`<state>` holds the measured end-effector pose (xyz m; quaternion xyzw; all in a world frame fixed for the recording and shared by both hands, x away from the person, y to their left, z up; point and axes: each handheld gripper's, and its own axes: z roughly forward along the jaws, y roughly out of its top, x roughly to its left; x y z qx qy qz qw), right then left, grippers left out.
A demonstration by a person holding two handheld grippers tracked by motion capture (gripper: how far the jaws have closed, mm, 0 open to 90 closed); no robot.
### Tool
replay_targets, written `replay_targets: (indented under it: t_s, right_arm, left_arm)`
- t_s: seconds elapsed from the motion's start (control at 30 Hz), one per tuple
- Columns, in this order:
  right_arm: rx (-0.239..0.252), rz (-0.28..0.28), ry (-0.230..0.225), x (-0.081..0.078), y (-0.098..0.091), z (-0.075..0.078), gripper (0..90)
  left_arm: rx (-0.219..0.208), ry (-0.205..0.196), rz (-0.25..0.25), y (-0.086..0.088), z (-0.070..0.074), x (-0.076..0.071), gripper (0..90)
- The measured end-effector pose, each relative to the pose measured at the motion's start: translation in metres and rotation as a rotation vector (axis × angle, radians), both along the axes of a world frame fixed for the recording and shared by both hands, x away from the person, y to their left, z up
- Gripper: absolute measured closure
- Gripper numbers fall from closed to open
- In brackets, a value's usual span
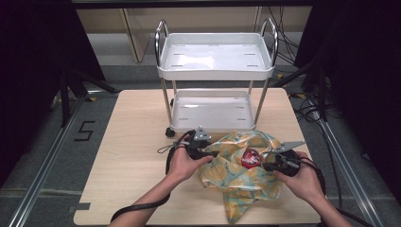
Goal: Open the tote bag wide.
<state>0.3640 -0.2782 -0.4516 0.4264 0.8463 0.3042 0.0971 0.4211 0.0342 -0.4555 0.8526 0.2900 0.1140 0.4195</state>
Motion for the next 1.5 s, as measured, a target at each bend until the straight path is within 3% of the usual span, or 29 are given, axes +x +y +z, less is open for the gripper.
replay_targets:
  t_s: [0.13, 0.2, 0.23, 0.27, 0.37, 0.4, 0.43, 0.47, 0.5, 0.6, 0.63, 0.67, 0.7, 0.73, 0.83, 0.87, 0.9, 0.93, 0.97, 1.0, 1.07, 1.1, 1.17, 1.23, 1.27, 1.3, 1.33, 1.43, 1.5]
  right_arm:
    - [-0.005, 0.004, -0.046, 0.004, 0.001, 0.002, 89.9]
    - [-0.023, 0.016, -0.048, 0.006, 0.002, 0.005, 89.9]
    - [0.001, -0.003, -0.038, 0.005, 0.005, 0.005, 89.9]
    - [-0.034, 0.031, -0.050, 0.008, 0.004, 0.006, 90.0]
    - [-0.033, 0.032, -0.064, 0.010, 0.005, 0.005, 90.0]
    - [-0.024, 0.023, -0.086, 0.010, 0.006, 0.003, 90.0]
    - [-0.035, 0.026, -0.063, 0.010, 0.006, 0.005, 90.0]
    - [-0.035, 0.013, -0.065, 0.009, 0.008, 0.003, 90.0]
    - [-0.032, 0.017, -0.084, 0.010, 0.008, 0.002, 90.0]
    - [-0.049, 0.037, -0.074, 0.011, 0.007, 0.004, 90.0]
    - [-0.033, 0.030, -0.062, 0.010, 0.008, 0.004, 90.0]
    - [-0.045, 0.041, -0.041, 0.009, 0.007, 0.007, 90.0]
    - [-0.036, 0.040, -0.055, 0.009, 0.008, 0.005, 90.0]
    - [-0.050, 0.057, -0.099, 0.010, 0.008, 0.003, 90.0]
    - [-0.057, 0.073, -0.056, 0.006, 0.009, 0.007, 90.0]
    - [-0.039, 0.064, -0.090, 0.006, 0.011, 0.003, 90.0]
    - [-0.064, 0.091, -0.075, 0.005, 0.010, 0.007, 90.0]
    - [-0.064, 0.089, -0.064, 0.003, 0.011, 0.008, 90.0]
    - [-0.045, 0.085, -0.079, 0.002, 0.012, 0.007, 90.0]
    - [-0.058, 0.101, -0.114, 0.003, 0.011, 0.006, 90.0]
    - [-0.055, 0.093, -0.076, -0.001, 0.013, 0.008, 90.0]
    - [-0.071, 0.105, -0.078, -0.001, 0.012, 0.010, 90.0]
    - [-0.049, 0.106, -0.103, -0.002, 0.014, 0.008, 90.0]
    - [-0.057, 0.113, -0.067, -0.006, 0.016, 0.011, 90.0]
    - [-0.047, 0.120, -0.100, -0.005, 0.017, 0.008, 90.0]
    - [-0.059, 0.126, -0.074, -0.006, 0.017, 0.011, 90.0]
    - [-0.040, 0.108, -0.078, -0.007, 0.019, 0.009, 90.0]
    - [-0.057, 0.101, -0.073, -0.005, 0.014, 0.009, 90.0]
    - [-0.032, 0.110, -0.067, -0.006, 0.015, 0.007, 90.0]
  left_arm:
    - [-0.036, -0.014, 0.006, 0.006, 0.011, -0.012, 46.9]
    - [-0.035, -0.024, -0.008, 0.011, 0.016, -0.015, 46.3]
    - [-0.051, -0.015, 0.002, 0.014, 0.017, -0.018, 45.9]
    - [-0.051, -0.018, 0.006, 0.017, 0.019, -0.020, 45.8]
    - [-0.075, -0.011, 0.022, 0.028, 0.023, -0.027, 45.7]
    - [-0.067, -0.009, 0.015, 0.032, 0.024, -0.027, 45.7]
    - [-0.072, -0.011, 0.027, 0.036, 0.025, -0.030, 45.7]
    - [-0.083, -0.007, 0.035, 0.037, 0.025, -0.032, 45.9]
    - [-0.066, -0.012, 0.025, 0.041, 0.025, -0.033, 46.0]
    - [-0.060, -0.011, 0.020, 0.047, 0.025, -0.037, 47.3]
    - [-0.089, -0.003, 0.029, 0.046, 0.023, -0.039, 47.4]
    - [-0.065, -0.010, 0.023, 0.047, 0.023, -0.039, 48.0]
    - [-0.060, -0.012, 0.010, 0.047, 0.023, -0.039, 48.5]
    - [-0.072, -0.003, 0.021, 0.046, 0.022, -0.040, 48.7]
    - [-0.079, 0.001, 0.013, 0.043, 0.021, -0.041, 49.9]
    - [-0.068, 0.000, 0.006, 0.043, 0.021, -0.042, 50.0]
    - [-0.052, -0.011, -0.016, 0.043, 0.021, -0.041, 50.2]
    - [-0.057, 0.005, -0.012, 0.042, 0.020, -0.042, 50.4]
    - [-0.066, 0.004, -0.004, 0.040, 0.019, -0.043, 50.6]
    - [-0.054, 0.010, -0.016, 0.040, 0.019, -0.043, 50.7]
    - [-0.054, 0.004, -0.015, 0.038, 0.017, -0.043, 51.0]
    - [-0.059, 0.013, -0.007, 0.038, 0.017, -0.044, 51.1]
    - [-0.036, -0.006, -0.034, 0.039, 0.018, -0.043, 51.2]
    - [-0.047, -0.005, -0.029, 0.037, 0.018, -0.043, 51.4]
    - [-0.047, -0.005, -0.029, 0.037, 0.017, -0.043, 51.5]
    - [-0.062, 0.013, -0.019, 0.036, 0.016, -0.044, 51.6]
    - [-0.041, 0.004, -0.035, 0.037, 0.017, -0.043, 51.6]
    - [-0.041, 0.004, -0.036, 0.034, 0.017, -0.047, 52.6]
    - [-0.044, 0.005, -0.049, 0.032, 0.016, -0.048, 54.4]
